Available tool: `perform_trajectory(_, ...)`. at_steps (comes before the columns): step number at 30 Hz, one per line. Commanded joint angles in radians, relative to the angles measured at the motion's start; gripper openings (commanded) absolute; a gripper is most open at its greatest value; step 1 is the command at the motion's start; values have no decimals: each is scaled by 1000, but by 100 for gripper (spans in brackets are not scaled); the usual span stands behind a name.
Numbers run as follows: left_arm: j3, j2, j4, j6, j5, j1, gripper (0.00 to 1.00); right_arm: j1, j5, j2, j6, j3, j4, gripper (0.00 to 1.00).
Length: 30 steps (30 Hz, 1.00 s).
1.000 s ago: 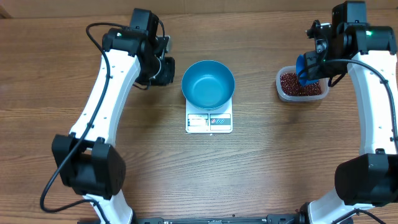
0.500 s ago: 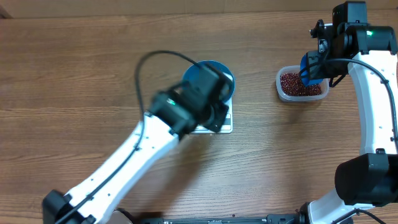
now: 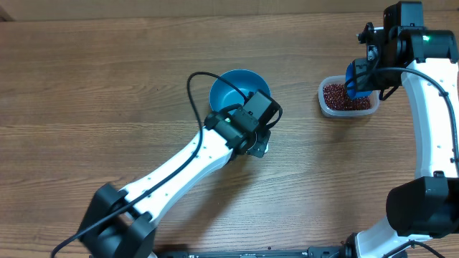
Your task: Scoop item into bowl and weigh 150g on scale
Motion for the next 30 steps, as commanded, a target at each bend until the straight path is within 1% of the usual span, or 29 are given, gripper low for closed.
perform_trajectory(1,0,45,7,-33,-20,-16,4,-3,-5,-2,5,-4,10,4)
perform_trajectory(6,6,38,30,-32,-20,-15,4,-3,-5,-2,5,-4,10,4)
perform_trajectory(10,10,38,46,4,-29,-13,4,-3,-5,-2,5,-4,5,4)
perform_trajectory(12,10,38,47,5,-47,-13,4,-3,-5,-2,5,-4,5,4)
perform_trajectory(19,6,40,34,5,-42,-13,4,-3,-5,-2,5,-4,7,4)
perform_trajectory(24,-22,42,34,5,-42,-13,4,-3,-5,-2,4,-4,7,4)
perform_trajectory(30,-67,42,78,24,-49,-13,4,-3,-5,-2,4,-4,11,4)
